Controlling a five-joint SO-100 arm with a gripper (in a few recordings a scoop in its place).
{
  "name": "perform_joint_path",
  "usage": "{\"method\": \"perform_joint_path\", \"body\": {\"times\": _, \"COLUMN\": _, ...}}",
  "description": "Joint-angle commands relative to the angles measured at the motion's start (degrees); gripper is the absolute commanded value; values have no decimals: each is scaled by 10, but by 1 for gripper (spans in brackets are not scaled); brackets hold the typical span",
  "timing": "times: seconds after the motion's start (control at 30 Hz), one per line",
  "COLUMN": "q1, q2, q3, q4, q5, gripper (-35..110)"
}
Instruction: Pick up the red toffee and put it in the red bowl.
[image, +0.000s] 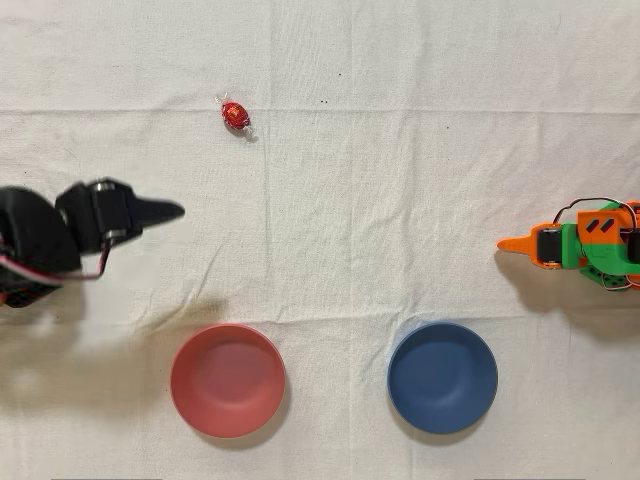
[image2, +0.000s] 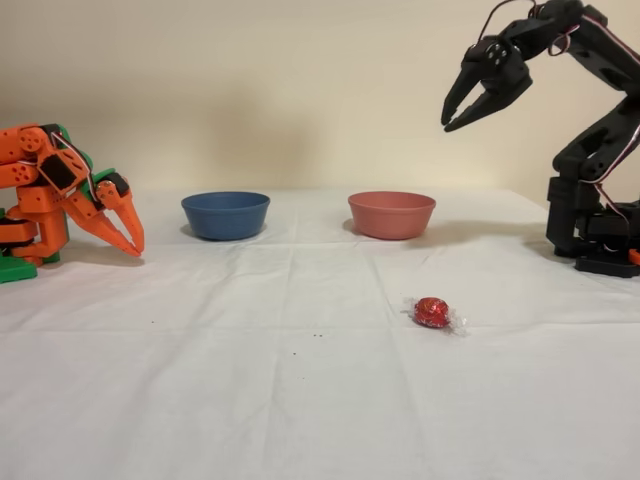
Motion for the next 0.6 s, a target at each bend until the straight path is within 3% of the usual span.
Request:
{"method": "perform_joint_path", "body": {"times": 0.0, "q1": -95, "q2": -36, "q3": -71, "q4": 5, "q5": 11, "gripper": 0}}
{"method": "perform_joint_path", "body": {"times": 0.43, "q1": -176, "q2": -222, "q3": -177, "q4": -31, "q5": 90, "gripper": 0}}
{"method": "perform_joint_path", "body": {"times": 0.57, "q1": -187, "q2": -262, "q3": -193, "q4": -19, "q5": 3, "gripper": 0}}
